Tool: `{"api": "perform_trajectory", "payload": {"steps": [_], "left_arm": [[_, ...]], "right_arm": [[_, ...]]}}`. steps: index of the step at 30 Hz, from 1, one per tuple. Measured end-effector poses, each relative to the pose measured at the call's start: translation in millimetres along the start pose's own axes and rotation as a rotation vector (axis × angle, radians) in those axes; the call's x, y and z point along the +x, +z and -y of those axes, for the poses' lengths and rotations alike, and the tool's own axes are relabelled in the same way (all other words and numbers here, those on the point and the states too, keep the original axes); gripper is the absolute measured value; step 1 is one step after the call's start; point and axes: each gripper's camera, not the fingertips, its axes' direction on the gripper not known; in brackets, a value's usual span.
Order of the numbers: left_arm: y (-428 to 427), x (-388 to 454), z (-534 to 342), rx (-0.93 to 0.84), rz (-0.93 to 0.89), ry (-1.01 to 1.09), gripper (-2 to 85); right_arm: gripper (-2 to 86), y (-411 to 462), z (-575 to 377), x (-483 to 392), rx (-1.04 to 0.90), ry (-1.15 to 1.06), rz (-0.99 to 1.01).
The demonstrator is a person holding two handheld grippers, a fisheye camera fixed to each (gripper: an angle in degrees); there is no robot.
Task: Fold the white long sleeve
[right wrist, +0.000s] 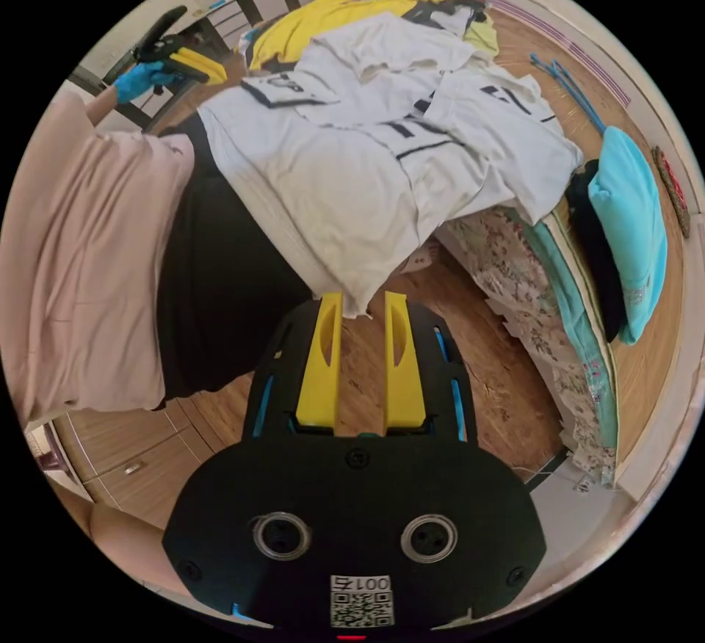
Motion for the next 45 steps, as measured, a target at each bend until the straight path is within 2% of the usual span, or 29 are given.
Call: {"api": "perform_trajectory", "payload": {"steps": [4, 12, 18, 25, 33, 40, 45], "left_arm": [[-2, 8, -8, -0.03, -0.021, 0.052, 0.2], [9, 19, -32, -0.169, -0.064, 0.096, 2.1], [32, 28, -45, -0.246, 0.008, 0.069, 5.7], [42, 39, -58, -0.243, 0.101, 0.082, 6.5], [46, 48, -70, -0.225, 0.134, 0.118, 3.6], [31, 45, -81, -0.163, 0.106, 0.085, 1.3], [11, 40, -93, -0.125, 0.132, 0.031, 0.7]], "right_arm": [[6.4, 22, 6, -1, -0.033, 0.03, -0.017], [2.0, 36, 4, 0, 0.029, 0.182, -0.025], [1.1, 26, 7, -7, 0.035, 0.221, -0.1], [0.7, 33, 15, -18, 0.002, 0.216, -0.116], [0.6, 46, 30, -44, -0.047, 0.182, -0.164], [0.8, 39, 30, -59, -0.016, 0.217, -0.202], [1.1, 21, 25, -81, 0.035, 0.263, -0.307]]}}
